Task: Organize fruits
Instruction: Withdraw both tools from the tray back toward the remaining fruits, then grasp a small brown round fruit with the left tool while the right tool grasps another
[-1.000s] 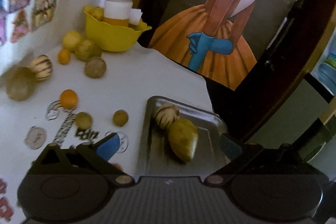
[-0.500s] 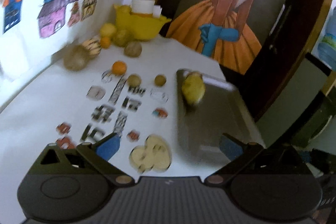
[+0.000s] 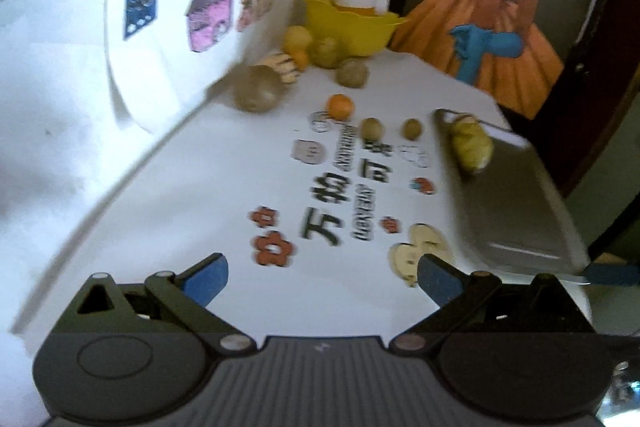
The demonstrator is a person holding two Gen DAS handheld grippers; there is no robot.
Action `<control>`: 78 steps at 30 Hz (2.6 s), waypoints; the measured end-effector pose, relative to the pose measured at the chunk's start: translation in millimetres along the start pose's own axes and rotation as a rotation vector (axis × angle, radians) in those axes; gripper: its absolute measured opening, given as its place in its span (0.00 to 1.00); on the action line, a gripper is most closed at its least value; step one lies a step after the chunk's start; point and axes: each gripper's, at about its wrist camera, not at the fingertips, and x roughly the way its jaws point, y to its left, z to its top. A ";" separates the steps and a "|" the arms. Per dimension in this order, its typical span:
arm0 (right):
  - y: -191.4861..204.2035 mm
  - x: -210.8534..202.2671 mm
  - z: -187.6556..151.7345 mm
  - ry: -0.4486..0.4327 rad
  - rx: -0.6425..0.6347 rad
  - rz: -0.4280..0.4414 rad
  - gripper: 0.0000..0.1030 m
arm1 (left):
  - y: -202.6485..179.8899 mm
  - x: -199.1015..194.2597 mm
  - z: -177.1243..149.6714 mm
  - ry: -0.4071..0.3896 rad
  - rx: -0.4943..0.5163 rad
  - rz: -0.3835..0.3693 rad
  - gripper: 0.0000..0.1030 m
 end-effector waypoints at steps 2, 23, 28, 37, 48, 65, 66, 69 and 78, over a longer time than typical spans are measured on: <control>0.6 4.7 11.8 0.010 -0.049 0.007 0.99 | 5.2 2.7 5.1 0.004 -0.001 0.018 1.00; -41.3 74.3 123.8 -0.058 -0.681 -0.035 0.99 | 1.3 73.0 68.0 -0.076 0.040 -0.067 1.00; -58.7 100.8 135.7 -0.033 -0.736 -0.062 0.99 | -4.7 96.8 79.1 -0.069 0.049 -0.087 1.00; -80.1 150.8 155.0 0.055 -0.780 -0.041 0.81 | -24.6 127.8 90.4 -0.086 0.097 -0.102 0.96; -103.8 190.0 178.1 0.199 -0.699 0.099 0.58 | -36.1 147.5 92.1 -0.070 0.145 -0.164 0.73; -102.5 212.2 183.1 0.240 -0.688 0.119 0.38 | -34.5 170.7 101.4 -0.044 0.078 -0.201 0.41; -102.2 213.7 182.8 0.242 -0.688 0.119 0.38 | -34.2 171.4 101.9 -0.044 0.076 -0.203 0.40; -102.8 216.3 181.9 0.249 -0.679 0.123 0.34 | -33.3 173.4 103.0 -0.043 0.073 -0.203 0.32; -104.6 217.6 181.6 0.230 -0.618 0.157 0.31 | -29.7 175.1 103.5 -0.036 0.052 -0.220 0.28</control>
